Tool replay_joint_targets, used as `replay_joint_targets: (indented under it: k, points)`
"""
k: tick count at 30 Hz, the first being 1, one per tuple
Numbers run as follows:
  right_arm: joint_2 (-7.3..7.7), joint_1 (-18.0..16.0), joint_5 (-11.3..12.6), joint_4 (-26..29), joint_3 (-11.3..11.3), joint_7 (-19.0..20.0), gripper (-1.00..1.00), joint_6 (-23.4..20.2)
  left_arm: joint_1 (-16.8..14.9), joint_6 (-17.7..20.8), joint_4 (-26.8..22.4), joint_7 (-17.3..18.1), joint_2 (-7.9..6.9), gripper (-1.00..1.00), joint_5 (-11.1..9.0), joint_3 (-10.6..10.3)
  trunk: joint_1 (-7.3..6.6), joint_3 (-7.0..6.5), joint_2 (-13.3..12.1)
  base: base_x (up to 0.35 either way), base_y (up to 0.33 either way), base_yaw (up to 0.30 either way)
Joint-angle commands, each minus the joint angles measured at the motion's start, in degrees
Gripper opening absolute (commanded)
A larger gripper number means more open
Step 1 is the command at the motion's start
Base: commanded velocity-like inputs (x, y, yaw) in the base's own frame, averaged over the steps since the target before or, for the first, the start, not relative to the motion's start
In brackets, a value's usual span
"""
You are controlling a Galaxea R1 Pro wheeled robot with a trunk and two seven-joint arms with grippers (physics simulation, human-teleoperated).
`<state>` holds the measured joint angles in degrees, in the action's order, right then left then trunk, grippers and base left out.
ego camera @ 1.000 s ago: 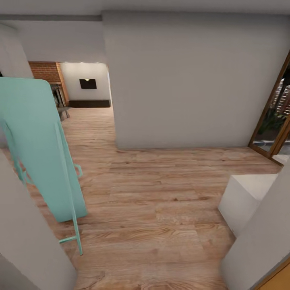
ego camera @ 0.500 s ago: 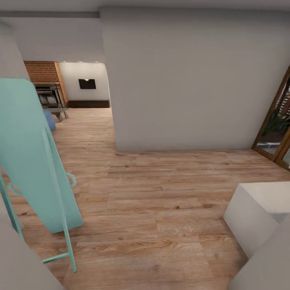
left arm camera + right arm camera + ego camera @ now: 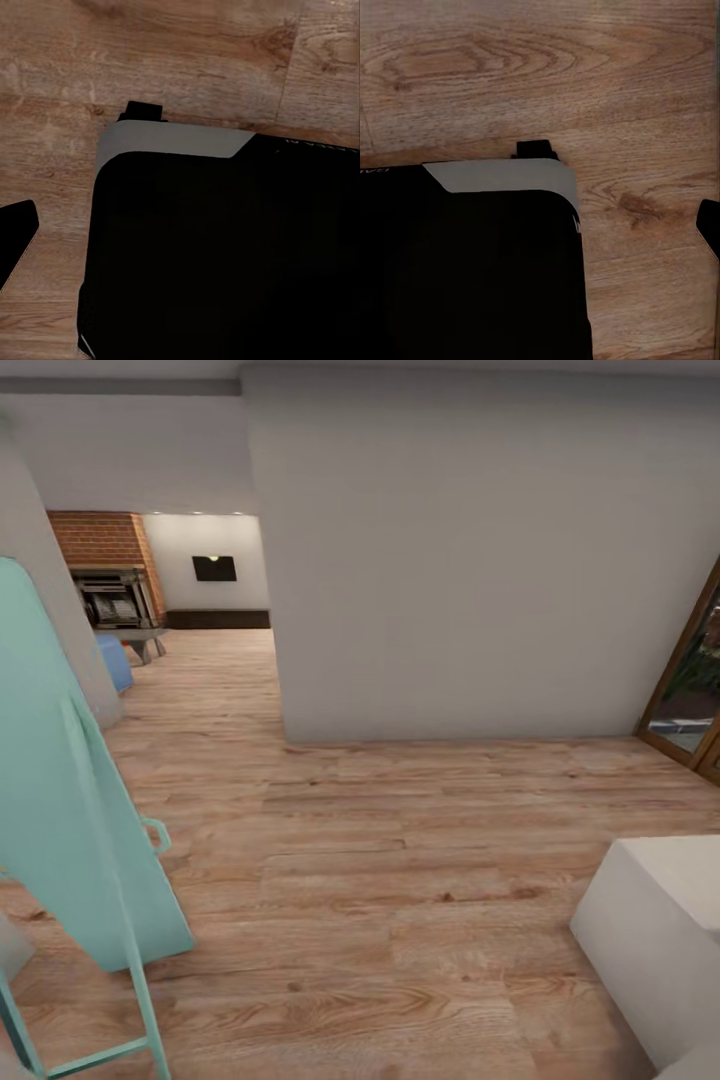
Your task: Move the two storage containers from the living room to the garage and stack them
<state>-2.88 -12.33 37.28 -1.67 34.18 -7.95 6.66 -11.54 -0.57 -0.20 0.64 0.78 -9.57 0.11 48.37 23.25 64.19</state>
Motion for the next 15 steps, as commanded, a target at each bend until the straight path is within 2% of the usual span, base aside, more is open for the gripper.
replay_joint_targets:
  k: [1, 11, 15]
  points:
    - [-0.01, -0.1, 0.4, -0.2, 0.4, 0.0, 1.0, 0.3, 0.0, -0.1, 0.0, 0.1, -0.01, 1.0, -0.5, 0.0, 0.03, 0.06, 0.0, 0.323, 0.0, 0.0]
    - [0.3, -0.1, 0.4, -0.2, 0.4, 0.0, 1.0, 0.4, 0.2, -0.1, 0.0, 0.1, -0.07, 1.0, -0.5, 0.0, 0.03, 0.06, 0.0, 0.323, 0.0, 0.0]
    - [1.01, -0.1, 0.5, -0.2, 0.4, 0.0, 1.0, 0.4, 0.3, -0.1, 0.0, 0.1, -0.06, 1.0, -0.5, 0.0, 0.03, 0.06, 0.0, 0.323, 0.0, 0.0]
